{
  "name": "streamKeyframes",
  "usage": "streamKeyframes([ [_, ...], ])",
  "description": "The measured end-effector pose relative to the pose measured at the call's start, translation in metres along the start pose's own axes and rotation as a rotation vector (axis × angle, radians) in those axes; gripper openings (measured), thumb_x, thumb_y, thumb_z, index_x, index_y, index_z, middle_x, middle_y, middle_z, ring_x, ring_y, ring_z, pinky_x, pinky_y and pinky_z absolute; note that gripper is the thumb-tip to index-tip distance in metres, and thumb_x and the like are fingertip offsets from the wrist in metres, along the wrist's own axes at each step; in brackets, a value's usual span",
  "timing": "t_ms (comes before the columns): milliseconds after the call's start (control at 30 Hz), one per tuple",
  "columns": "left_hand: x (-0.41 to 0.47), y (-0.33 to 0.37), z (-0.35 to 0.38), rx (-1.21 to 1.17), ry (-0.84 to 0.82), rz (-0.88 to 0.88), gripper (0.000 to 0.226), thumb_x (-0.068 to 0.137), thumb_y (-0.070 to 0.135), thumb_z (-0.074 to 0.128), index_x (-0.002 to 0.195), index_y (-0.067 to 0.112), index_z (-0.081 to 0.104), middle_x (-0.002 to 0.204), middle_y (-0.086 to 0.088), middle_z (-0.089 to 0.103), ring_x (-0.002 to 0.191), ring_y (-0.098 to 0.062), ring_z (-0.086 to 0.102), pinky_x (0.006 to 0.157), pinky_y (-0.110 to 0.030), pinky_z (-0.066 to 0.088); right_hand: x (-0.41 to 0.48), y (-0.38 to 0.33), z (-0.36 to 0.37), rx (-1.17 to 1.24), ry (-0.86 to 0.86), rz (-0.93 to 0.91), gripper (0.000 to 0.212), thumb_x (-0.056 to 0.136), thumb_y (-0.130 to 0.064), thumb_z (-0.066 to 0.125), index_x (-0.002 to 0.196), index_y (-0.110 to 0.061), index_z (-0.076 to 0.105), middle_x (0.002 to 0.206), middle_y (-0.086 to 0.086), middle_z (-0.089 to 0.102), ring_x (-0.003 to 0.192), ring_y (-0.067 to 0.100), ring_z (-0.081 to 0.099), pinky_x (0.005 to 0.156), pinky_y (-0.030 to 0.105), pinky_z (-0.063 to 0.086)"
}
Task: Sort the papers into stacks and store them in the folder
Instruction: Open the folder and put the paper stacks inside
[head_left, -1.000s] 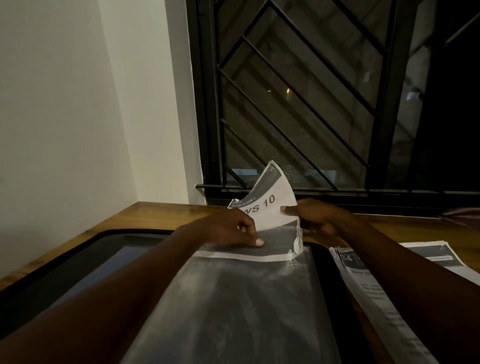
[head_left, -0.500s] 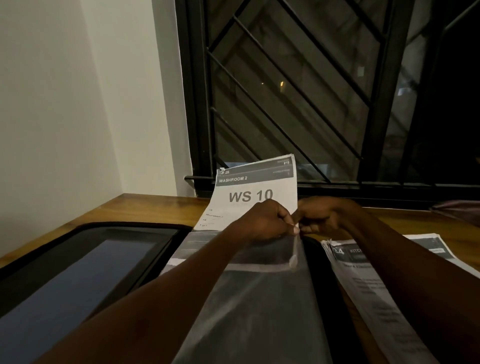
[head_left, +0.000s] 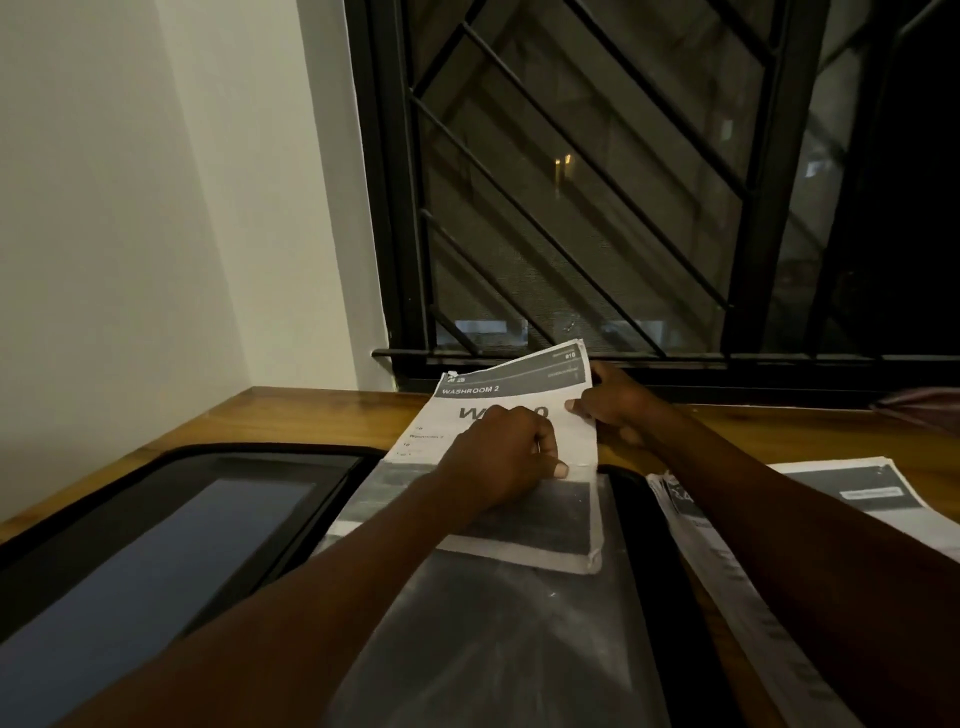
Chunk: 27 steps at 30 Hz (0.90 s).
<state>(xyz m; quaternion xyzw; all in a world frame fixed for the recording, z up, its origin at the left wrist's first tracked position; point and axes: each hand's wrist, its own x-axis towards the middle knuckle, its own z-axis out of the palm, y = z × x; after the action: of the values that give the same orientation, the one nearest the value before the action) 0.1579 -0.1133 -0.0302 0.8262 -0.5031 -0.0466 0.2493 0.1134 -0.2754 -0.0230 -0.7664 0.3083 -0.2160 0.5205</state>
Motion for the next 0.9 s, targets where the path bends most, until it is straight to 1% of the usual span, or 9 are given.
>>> streamKeyframes([
  [167, 0.006, 0.003, 0.008, -0.104, 0.129, 0.021, 0.018, 0.081, 0.026, 0.077, 0.07, 0.026, 0.063, 0.089, 0.001, 0.069, 0.085, -0.014, 0.064, 0.087, -0.039, 0.052, -0.018, -0.006, -0.015, 0.103, -0.312, 0.134, 0.045, 0.085, 0.013, 0.056, 0.12, -0.014, 0.055, 0.105, 0.007, 0.067, 0.089, 0.019, 0.065, 0.071, 0.031, 0.059],
  [233, 0.005, 0.002, 0.009, -0.1, 0.106, 0.032, 0.018, 0.082, 0.025, 0.076, 0.072, 0.025, 0.062, 0.09, 0.001, 0.07, 0.086, -0.013, 0.064, 0.086, -0.035, 0.051, -0.018, -0.005, -0.019, 0.065, -0.381, 0.19, 0.039, 0.084, 0.009, 0.06, 0.116, -0.012, 0.058, 0.112, 0.012, 0.067, 0.094, 0.022, 0.066, 0.08, 0.035, 0.058],
  [333, 0.002, 0.0, 0.009, -0.084, 0.073, 0.058, 0.016, 0.083, 0.029, 0.076, 0.079, 0.025, 0.061, 0.09, 0.006, 0.066, 0.085, -0.01, 0.06, 0.078, -0.028, 0.045, -0.011, -0.005, -0.015, -0.03, -0.248, 0.101, 0.051, 0.083, -0.004, 0.068, 0.128, -0.015, 0.049, 0.119, 0.011, 0.06, 0.103, 0.026, 0.061, 0.092, 0.042, 0.052],
  [400, 0.0, -0.003, 0.004, -0.059, 0.049, 0.051, 0.022, 0.081, 0.039, 0.075, 0.09, 0.025, 0.06, 0.088, 0.011, 0.058, 0.083, -0.007, 0.053, 0.071, -0.024, 0.04, -0.006, -0.006, -0.01, -0.02, -0.118, -0.044, 0.07, 0.083, -0.007, 0.07, 0.14, -0.027, 0.035, 0.121, 0.005, 0.05, 0.103, 0.025, 0.056, 0.082, 0.037, 0.054],
  [500, -0.002, -0.012, -0.009, 0.0, -0.01, 0.037, 0.036, 0.082, 0.046, 0.072, 0.105, 0.021, 0.06, 0.082, 0.015, 0.05, 0.079, -0.005, 0.048, 0.069, -0.025, 0.038, -0.002, -0.006, -0.005, -0.039, -0.007, -0.186, 0.052, 0.087, -0.003, 0.064, 0.13, -0.029, 0.05, 0.121, 0.007, 0.056, 0.088, 0.018, 0.06, 0.073, 0.031, 0.055],
  [600, -0.002, -0.024, -0.023, 0.056, -0.073, 0.064, 0.022, 0.083, 0.04, 0.072, 0.09, 0.02, 0.063, 0.084, 0.014, 0.053, 0.083, -0.006, 0.048, 0.068, -0.02, 0.037, 0.001, -0.002, 0.002, -0.098, 0.062, -0.236, 0.032, 0.09, -0.002, 0.058, 0.116, -0.02, 0.063, 0.117, 0.006, 0.061, 0.089, 0.014, 0.06, 0.075, 0.027, 0.054],
  [700, -0.002, -0.025, -0.025, 0.044, -0.056, 0.102, 0.015, 0.085, 0.026, 0.073, 0.078, 0.021, 0.061, 0.076, 0.014, 0.054, 0.077, -0.004, 0.049, 0.065, -0.017, 0.035, 0.0, 0.001, 0.006, -0.153, 0.066, -0.221, 0.028, 0.09, 0.0, 0.057, 0.11, -0.017, 0.067, 0.115, 0.006, 0.065, 0.1, 0.018, 0.061, 0.087, 0.032, 0.053],
  [800, -0.002, -0.021, -0.022, 0.031, 0.014, 0.114, 0.012, 0.087, 0.02, 0.071, 0.08, 0.018, 0.062, 0.08, 0.008, 0.059, 0.079, -0.007, 0.055, 0.071, -0.019, 0.041, -0.007, 0.0, 0.002, -0.278, -0.107, -0.16, 0.03, 0.087, 0.003, 0.058, 0.099, -0.023, 0.068, 0.111, 0.005, 0.064, 0.102, 0.019, 0.06, 0.086, 0.032, 0.053],
  [900, -0.004, -0.024, -0.02, 0.015, 0.037, 0.115, 0.008, 0.087, 0.02, 0.071, 0.082, 0.016, 0.065, 0.08, 0.004, 0.063, 0.076, -0.009, 0.06, 0.072, -0.022, 0.046, -0.018, -0.004, -0.006, -0.134, -0.381, 0.006, 0.03, 0.087, 0.006, 0.056, 0.098, -0.021, 0.065, 0.112, 0.008, 0.063, 0.096, 0.019, 0.062, 0.075, 0.027, 0.051],
])
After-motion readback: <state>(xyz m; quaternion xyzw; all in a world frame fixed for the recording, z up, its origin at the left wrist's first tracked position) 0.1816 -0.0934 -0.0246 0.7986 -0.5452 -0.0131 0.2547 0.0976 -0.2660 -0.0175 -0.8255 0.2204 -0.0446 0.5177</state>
